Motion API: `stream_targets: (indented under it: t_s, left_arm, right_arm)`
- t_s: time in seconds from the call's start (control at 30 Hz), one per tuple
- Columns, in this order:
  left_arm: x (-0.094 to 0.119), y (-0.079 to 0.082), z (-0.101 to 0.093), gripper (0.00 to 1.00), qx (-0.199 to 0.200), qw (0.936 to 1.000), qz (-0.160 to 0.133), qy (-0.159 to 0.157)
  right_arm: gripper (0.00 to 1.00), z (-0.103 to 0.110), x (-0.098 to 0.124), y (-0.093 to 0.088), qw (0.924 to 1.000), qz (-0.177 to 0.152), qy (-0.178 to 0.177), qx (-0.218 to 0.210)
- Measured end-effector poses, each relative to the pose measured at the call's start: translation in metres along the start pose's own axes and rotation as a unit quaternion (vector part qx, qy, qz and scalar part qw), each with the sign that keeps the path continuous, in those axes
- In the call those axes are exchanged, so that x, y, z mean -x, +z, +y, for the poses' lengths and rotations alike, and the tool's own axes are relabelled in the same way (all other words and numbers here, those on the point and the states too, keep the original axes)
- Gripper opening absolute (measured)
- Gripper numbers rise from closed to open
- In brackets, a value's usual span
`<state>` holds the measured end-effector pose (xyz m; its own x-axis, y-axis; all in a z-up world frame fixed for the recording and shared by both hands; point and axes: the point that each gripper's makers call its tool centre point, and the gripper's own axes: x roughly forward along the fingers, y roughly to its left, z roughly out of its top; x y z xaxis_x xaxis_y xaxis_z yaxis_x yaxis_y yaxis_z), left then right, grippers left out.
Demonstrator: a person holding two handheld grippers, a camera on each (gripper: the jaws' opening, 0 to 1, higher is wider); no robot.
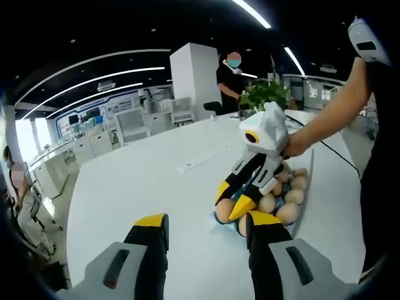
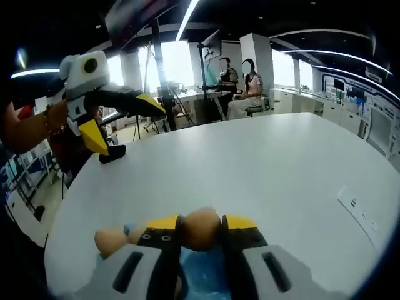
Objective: Place the egg into an empty slot of the egg tray after lifting it from the table, then release the egg inside the slot.
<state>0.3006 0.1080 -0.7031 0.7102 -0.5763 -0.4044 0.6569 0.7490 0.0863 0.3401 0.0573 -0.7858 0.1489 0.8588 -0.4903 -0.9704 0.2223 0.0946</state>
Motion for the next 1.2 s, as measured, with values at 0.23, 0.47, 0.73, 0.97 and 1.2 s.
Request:
stream_targets:
  t_s: [0.23, 0.47, 0.73, 0.97, 1.2]
  left_arm:
    - [0.0, 0.002, 0.0, 0.5, -0.002, 1.0, 0.001, 0.001]
    - [0.0, 0.005, -0.002, 0.5, -0.003, 1.0, -0.001, 0.003]
    - [-0.003, 0.006, -0.005, 0.5, -0.004, 1.0, -0.002, -0.002]
    - [-0.007, 0.007, -0.008, 0.5, -0.005, 1.0, -0.003, -0.006]
    - [-0.005, 0.009, -0.007, 0.5, -0.006, 1.0, -0.002, -0.004]
  right_arm:
    - [0.27, 0.0, 0.001, 0.0, 1.0, -0.001, -0.001, 0.008]
    - [0.26, -0.007, 0.024, 0.002, 0.9995, -0.022, -0.02, -0.01]
    - [0.25, -0.041, 0.098, -0.009, 0.995, -0.052, -0.082, -0.025]
    - [0.25, -0.056, 0.126, -0.021, 0.9895, -0.063, -0.11, -0.07]
    - [0.21, -0.027, 0.09, -0.001, 0.9956, -0.061, -0.07, -0.006]
